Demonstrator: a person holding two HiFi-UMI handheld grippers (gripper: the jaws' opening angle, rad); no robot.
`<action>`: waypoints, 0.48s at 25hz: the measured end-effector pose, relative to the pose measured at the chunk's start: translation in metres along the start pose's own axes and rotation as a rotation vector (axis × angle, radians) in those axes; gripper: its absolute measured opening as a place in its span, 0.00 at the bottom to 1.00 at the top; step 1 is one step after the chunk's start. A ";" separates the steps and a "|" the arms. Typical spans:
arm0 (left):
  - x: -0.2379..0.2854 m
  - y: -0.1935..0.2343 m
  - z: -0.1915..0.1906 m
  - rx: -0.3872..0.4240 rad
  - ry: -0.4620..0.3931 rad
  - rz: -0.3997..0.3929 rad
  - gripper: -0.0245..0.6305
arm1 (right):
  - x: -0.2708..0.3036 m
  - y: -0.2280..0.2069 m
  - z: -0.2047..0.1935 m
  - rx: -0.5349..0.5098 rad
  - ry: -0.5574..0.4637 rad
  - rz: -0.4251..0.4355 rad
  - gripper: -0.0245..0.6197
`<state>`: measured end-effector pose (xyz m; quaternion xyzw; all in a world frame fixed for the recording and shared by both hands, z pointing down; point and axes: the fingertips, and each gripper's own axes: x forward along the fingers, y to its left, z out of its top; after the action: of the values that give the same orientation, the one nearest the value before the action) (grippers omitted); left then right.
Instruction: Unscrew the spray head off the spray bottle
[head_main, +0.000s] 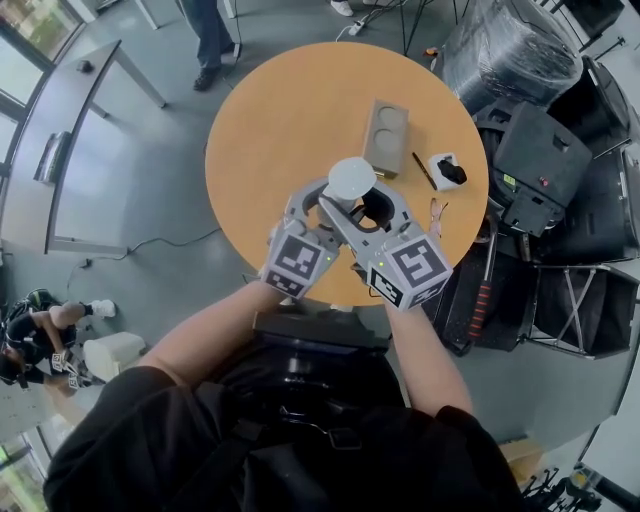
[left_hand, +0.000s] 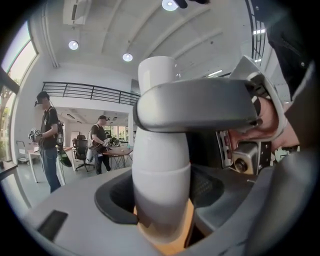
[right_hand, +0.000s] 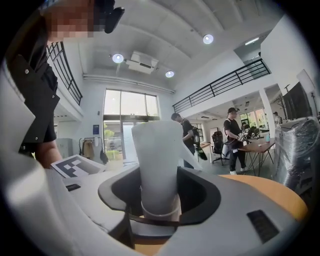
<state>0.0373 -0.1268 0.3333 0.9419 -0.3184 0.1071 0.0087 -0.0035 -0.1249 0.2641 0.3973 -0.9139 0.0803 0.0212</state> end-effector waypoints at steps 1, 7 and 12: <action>-0.002 -0.001 0.001 0.006 -0.003 -0.014 0.50 | 0.000 0.002 0.001 -0.002 -0.003 0.012 0.40; -0.011 -0.017 0.002 0.018 -0.005 -0.187 0.50 | -0.009 0.017 0.003 -0.025 -0.001 0.165 0.38; -0.024 -0.039 0.002 0.016 -0.006 -0.395 0.49 | -0.023 0.033 0.005 -0.038 0.005 0.343 0.38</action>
<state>0.0430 -0.0813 0.3280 0.9864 -0.1263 0.1029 0.0211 -0.0122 -0.0872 0.2524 0.2351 -0.9695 0.0665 0.0170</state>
